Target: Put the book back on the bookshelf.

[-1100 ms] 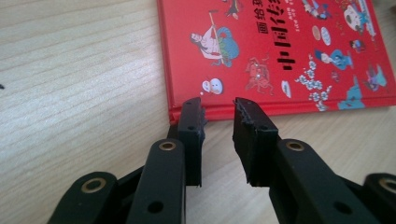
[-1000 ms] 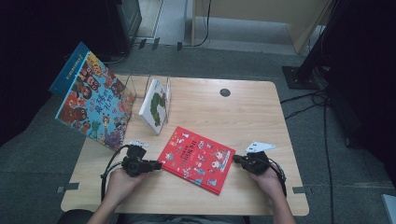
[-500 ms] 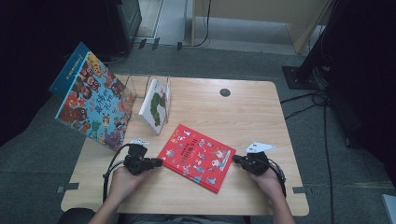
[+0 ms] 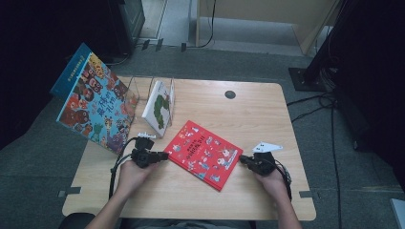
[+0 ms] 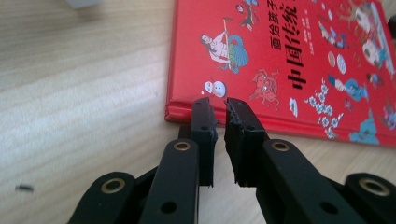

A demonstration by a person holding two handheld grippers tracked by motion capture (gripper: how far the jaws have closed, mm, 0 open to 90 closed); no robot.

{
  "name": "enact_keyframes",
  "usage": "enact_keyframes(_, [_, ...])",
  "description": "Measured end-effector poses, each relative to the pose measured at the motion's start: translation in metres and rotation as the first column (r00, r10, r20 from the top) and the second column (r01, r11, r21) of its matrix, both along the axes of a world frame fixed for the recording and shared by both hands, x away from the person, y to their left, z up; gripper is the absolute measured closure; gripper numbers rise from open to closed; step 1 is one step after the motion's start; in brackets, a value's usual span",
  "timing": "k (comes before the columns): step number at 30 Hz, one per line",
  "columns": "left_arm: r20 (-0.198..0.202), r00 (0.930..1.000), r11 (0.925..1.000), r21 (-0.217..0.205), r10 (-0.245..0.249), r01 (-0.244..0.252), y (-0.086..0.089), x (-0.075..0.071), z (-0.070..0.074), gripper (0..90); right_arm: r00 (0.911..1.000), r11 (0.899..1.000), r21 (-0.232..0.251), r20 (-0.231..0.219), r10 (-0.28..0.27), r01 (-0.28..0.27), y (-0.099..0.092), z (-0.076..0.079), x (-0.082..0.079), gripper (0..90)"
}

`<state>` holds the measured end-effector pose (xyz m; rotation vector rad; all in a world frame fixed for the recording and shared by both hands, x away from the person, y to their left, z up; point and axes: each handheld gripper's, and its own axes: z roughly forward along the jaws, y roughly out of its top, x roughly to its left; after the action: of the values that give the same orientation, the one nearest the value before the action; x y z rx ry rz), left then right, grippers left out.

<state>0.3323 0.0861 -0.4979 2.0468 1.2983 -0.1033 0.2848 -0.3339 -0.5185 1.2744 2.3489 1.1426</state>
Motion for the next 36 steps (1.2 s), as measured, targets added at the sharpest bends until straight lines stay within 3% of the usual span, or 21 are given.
enact_keyframes(5, [0.014, 0.9999, 0.9997, 0.022, 0.006, -0.006, -0.004, 0.004, 0.001, 81.8, 0.9991, 0.999, -0.002, 0.005, -0.042, 0.042, -0.005, 0.0, 0.006, 89.8])
enact_keyframes(10, [0.007, 0.9999, 0.9996, -0.027, 0.01, -0.01, -0.003, -0.003, 0.003, 81.1, 0.996, 0.996, -0.009, 0.011, -0.089, 0.089, -0.013, 0.0, 0.011, 89.8])
enact_keyframes(17, [-0.007, 0.9999, 0.9997, -0.018, -0.015, 0.015, -0.012, -0.015, 0.001, 80.8, 0.9913, 0.991, 0.002, 0.009, -0.132, 0.132, -0.019, -0.001, 0.02, 88.9])
enact_keyframes(26, [-0.014, 0.9996, 0.9995, 0.019, -0.024, 0.024, -0.026, -0.021, -0.005, 84.6, 0.9928, 0.993, -0.015, 0.039, -0.113, 0.114, -0.012, -0.002, 0.03, 89.4])
enact_keyframes(36, [-0.001, 1.0, 0.9993, 0.036, -0.007, 0.007, -0.028, -0.016, -0.004, 84.1, 0.9951, 0.995, -0.009, 0.013, -0.098, 0.098, -0.01, 0.0, 0.024, 90.0])
